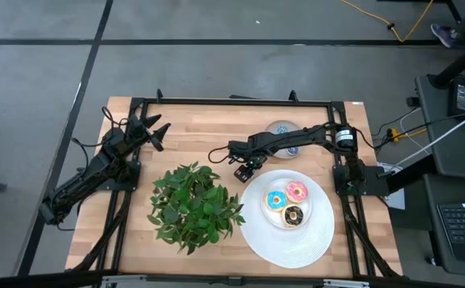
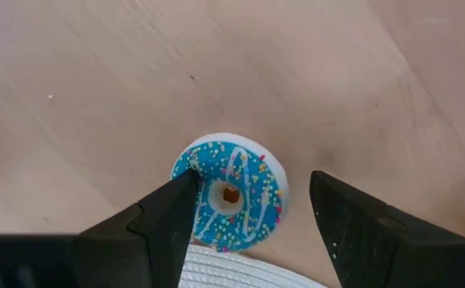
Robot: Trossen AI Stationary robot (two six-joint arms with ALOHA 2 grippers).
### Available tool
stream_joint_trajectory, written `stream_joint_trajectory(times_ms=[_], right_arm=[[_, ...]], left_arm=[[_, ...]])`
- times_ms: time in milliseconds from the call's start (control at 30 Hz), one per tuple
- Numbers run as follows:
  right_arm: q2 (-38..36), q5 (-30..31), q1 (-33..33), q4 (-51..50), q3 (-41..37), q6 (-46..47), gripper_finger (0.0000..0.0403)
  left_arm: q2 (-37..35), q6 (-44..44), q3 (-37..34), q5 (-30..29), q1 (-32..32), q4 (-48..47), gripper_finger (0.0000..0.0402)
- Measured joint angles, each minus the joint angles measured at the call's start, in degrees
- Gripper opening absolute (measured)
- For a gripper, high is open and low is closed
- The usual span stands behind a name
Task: Pick & Place donuts
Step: Put the small blue donut onto the gray plate
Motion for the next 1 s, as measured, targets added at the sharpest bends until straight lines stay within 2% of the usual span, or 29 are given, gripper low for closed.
stream_joint_trajectory(times_ms=[1000], right_arm=[[1.35, 0.21, 0.71, -1.63, 1.61, -2.51, 0.0244]], left_arm=[[0.0, -0.01, -0.01, 0.0, 0.0, 0.02, 0.027]])
